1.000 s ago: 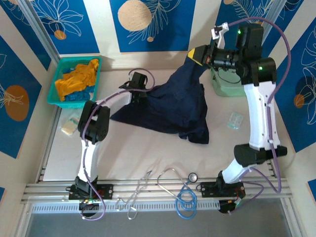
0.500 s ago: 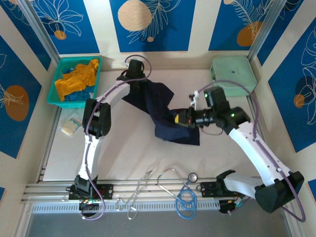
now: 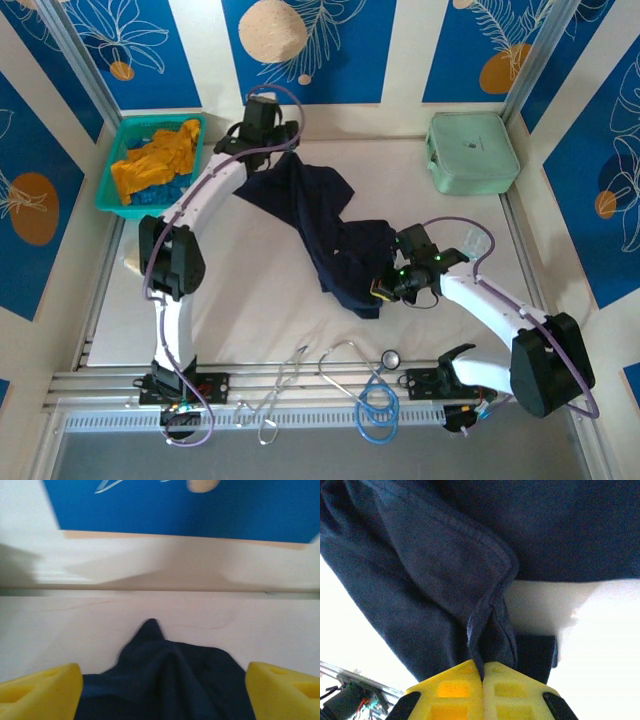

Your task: Fold and stack the t-shirts

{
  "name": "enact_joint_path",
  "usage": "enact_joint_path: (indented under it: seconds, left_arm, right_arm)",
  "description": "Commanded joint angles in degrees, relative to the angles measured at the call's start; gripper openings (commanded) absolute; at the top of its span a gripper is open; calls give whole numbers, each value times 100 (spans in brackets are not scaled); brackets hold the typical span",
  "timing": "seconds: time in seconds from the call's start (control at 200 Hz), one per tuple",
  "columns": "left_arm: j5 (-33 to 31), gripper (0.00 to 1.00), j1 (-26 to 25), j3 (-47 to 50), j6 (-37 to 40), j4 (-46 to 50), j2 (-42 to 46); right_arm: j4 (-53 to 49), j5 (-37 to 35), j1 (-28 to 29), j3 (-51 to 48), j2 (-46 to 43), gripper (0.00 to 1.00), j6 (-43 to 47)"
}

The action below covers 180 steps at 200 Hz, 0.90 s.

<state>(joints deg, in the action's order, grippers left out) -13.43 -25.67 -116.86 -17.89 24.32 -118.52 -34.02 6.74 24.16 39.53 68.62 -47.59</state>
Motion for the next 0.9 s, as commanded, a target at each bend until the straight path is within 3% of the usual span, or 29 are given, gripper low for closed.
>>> enact_joint_path:
  seconds: [0.0,0.12,0.22,0.42,0.715,0.896]
  left_arm:
    - [464,80,-691,-874,752,1209,-594]
    - [511,77,-1244,-2303,1223,1963,-1767]
    - [570,72,-1410,-3064,1323,2248,-2569]
    - [546,74,-1440,-3074,1622,1849,-3230]
    - [-712,75,-1501,-3031,1933,1299,-3694]
    - [-608,75,-1447,-3123,1948,1203,-3823]
  right_arm:
    - [148,-243,-26,-129,137,0,-172]
    - [185,-264,-26,-147,204,0,-199]
    - [184,-283,-26,-166,159,0,-222]
    - [107,-269,-26,-176,73,0,-222]
    - [45,-286,-21,-429,-181,0,-328]
    - [33,-283,-33,-516,-193,0,-334]
